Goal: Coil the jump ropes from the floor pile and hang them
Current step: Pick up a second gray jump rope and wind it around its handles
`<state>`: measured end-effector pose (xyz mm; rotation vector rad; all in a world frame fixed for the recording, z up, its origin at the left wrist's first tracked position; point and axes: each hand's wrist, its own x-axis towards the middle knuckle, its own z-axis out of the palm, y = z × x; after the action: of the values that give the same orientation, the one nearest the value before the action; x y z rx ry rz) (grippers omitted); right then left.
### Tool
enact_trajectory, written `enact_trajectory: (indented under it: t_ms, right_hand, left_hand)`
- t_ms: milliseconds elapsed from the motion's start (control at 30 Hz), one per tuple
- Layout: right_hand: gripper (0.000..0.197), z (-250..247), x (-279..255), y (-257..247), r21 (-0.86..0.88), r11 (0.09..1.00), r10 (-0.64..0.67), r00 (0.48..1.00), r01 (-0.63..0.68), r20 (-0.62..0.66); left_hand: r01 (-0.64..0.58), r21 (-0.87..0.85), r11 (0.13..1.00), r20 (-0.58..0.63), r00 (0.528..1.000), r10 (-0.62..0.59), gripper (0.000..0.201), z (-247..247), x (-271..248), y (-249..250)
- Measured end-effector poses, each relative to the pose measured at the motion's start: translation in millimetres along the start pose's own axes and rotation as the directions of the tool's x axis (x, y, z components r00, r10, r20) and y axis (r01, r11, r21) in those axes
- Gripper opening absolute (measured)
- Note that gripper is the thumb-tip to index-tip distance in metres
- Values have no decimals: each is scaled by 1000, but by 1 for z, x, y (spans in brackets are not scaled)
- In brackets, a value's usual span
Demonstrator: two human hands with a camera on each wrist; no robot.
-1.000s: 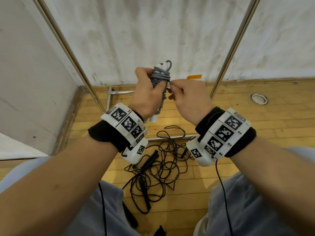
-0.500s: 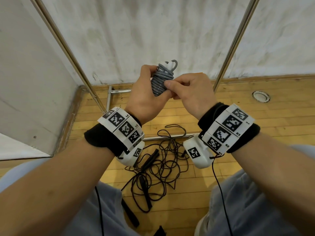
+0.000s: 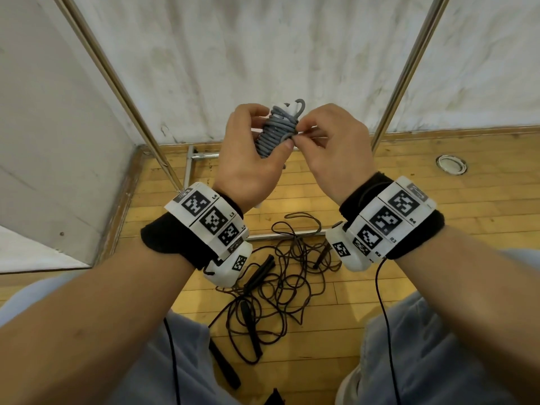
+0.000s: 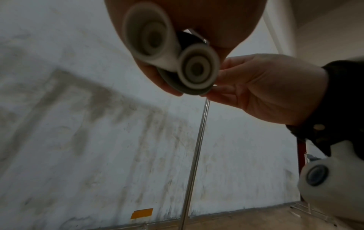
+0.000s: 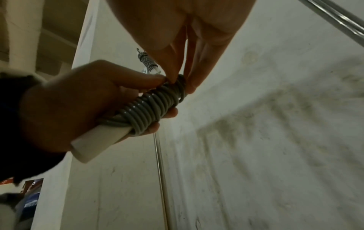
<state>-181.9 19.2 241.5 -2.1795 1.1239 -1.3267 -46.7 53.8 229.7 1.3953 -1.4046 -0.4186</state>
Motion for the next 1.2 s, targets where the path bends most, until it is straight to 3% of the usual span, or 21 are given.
enact_trajectory:
  t_ms: [200, 333, 700, 1033, 1200]
  right_hand:
    - [16, 2, -3, 3, -41, 997, -58, 997, 60, 42]
    - [17, 6, -6, 7, -96, 993, -59, 992, 70, 113]
    - [15, 6, -8, 4, -52, 989, -134, 987, 139, 94]
    - [12, 3, -5, 5, -237, 960, -84, 962, 148, 260]
    - [10, 4, -2, 7, -245, 957, -75, 946, 157, 315]
  left_hand:
    - [-115, 146, 983, 52, 993, 108, 24, 1, -1, -3]
    - [-91, 227, 969, 113, 991, 67, 21, 2, -1, -7]
    - [-183, 246, 952, 77, 983, 169, 22, -7, -1, -7]
    - [-299, 303, 905, 162, 952, 260, 29, -8, -3, -6]
    - [-258, 291, 921, 181, 960, 212, 29, -6, -3, -12]
